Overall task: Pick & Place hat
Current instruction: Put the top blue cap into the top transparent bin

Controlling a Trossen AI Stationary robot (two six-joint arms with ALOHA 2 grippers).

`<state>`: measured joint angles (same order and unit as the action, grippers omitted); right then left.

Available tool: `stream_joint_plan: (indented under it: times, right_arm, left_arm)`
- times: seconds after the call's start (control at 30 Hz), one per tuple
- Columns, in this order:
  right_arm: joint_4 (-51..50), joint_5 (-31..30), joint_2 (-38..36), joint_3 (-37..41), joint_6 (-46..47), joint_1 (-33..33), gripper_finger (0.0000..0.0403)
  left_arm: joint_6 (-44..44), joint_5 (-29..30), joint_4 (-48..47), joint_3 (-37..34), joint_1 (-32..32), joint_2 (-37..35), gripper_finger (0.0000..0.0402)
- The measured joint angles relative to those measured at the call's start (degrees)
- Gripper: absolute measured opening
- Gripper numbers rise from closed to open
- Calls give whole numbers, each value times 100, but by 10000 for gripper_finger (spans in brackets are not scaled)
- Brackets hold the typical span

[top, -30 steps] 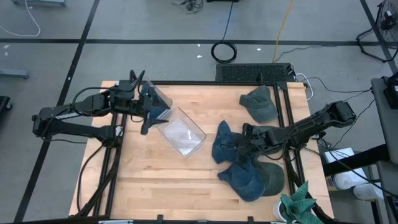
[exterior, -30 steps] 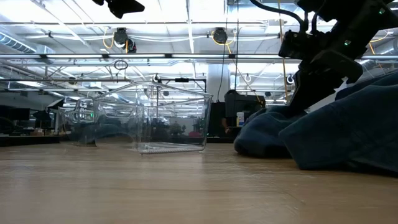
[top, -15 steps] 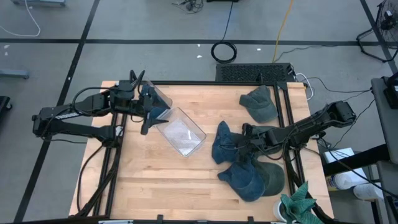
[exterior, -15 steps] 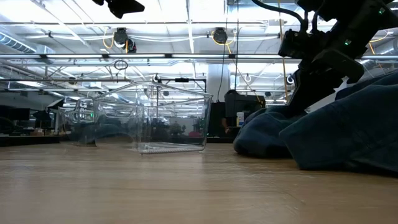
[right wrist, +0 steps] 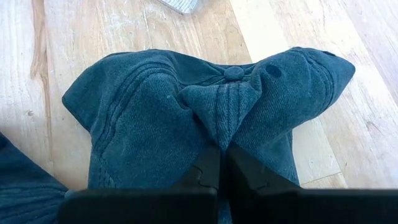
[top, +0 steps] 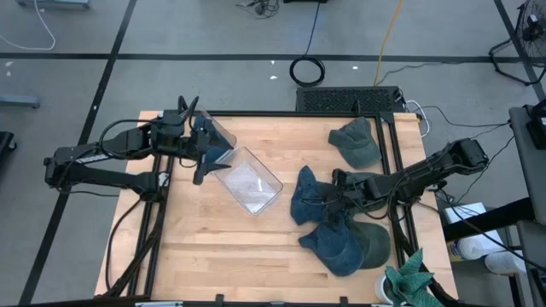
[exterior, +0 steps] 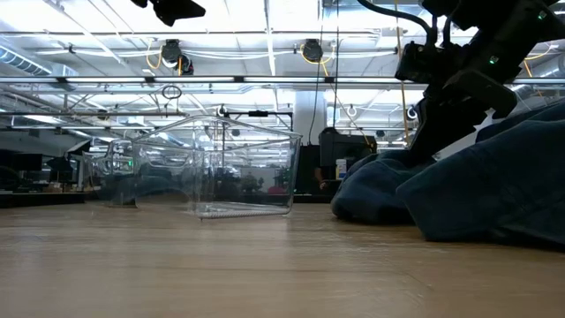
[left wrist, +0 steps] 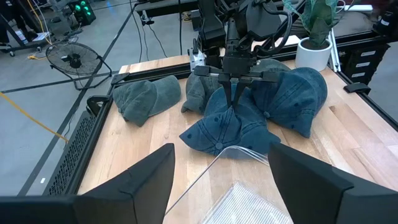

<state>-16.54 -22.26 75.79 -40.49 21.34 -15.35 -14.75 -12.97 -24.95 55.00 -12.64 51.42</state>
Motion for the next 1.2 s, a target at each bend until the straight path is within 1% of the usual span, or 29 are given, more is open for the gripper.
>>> stream_joint_plan:
  times: [0.3,0.67,1.03,1.2]
  right_arm:
    - [0,-4,0,0,51,0,0]
    - [-1,-7,-209,0,50,0,0]
    - [92,-26,-229,0,45,0,0]
    - [96,-29,-239,0,26,0,0]
  left_arm:
    - [-1,0,0,0,0,0,253]
    - [-2,-2,0,0,0,0,270]
    - [-2,0,0,0,-1,0,254]
    - [-2,-1,2,0,0,2,258]
